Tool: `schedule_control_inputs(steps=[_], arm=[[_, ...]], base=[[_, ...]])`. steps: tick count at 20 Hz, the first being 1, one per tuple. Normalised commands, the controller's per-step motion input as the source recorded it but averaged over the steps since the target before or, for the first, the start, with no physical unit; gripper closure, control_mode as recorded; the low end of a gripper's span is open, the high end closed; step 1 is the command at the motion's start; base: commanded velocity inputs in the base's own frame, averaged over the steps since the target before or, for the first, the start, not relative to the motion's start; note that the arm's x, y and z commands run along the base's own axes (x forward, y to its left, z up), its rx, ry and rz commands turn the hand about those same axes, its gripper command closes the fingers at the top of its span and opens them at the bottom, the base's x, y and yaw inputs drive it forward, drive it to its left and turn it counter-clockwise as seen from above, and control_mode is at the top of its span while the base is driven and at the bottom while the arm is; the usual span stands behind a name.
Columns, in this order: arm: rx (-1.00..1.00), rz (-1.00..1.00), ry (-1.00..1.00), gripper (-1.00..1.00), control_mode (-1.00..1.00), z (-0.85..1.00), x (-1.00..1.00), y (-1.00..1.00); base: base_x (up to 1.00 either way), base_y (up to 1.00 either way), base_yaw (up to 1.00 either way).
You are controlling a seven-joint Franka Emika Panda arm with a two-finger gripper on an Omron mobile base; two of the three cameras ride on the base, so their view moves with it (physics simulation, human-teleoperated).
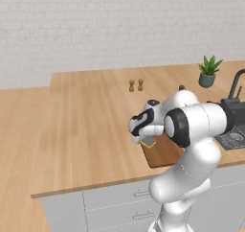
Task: Pick up the sponge from the counter and clean the cutting board by briefly scrubbing or pressing down on the cutting board. Once finished, release the sponge.
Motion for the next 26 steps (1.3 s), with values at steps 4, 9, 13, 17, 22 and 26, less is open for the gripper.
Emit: schedule_control_inputs(steps=[4,9,13,17,22,26], arm=[[0.0,0.0,0.0,1.0,-1.0,0.0,0.79,-0.02],[-0.01,-0.01,-0.02,1.0,-1.0,-0.01,0.34,-0.03],[0.0,-0.01,-0.04,1.0,-1.0,-0.03,0.01,-0.21],[0.0,0.0,-0.03,1.0,-1.0,-0.09,-0.07,-0.27],[0.0,0.0,-0.06,1.0,-1.0,0.0,-0.33,-0.35],[0.0,0.0,-0.07,1.0,-1.0,0.0,-0.34,-0.31]], base=[[0.0,0.0,0.0],[0.0,0.0,0.0],[0.0,0.0,0.0],[0.0,0.0,0.0],[0.0,0.0,0.0],[0.0,0.0,0.0]])
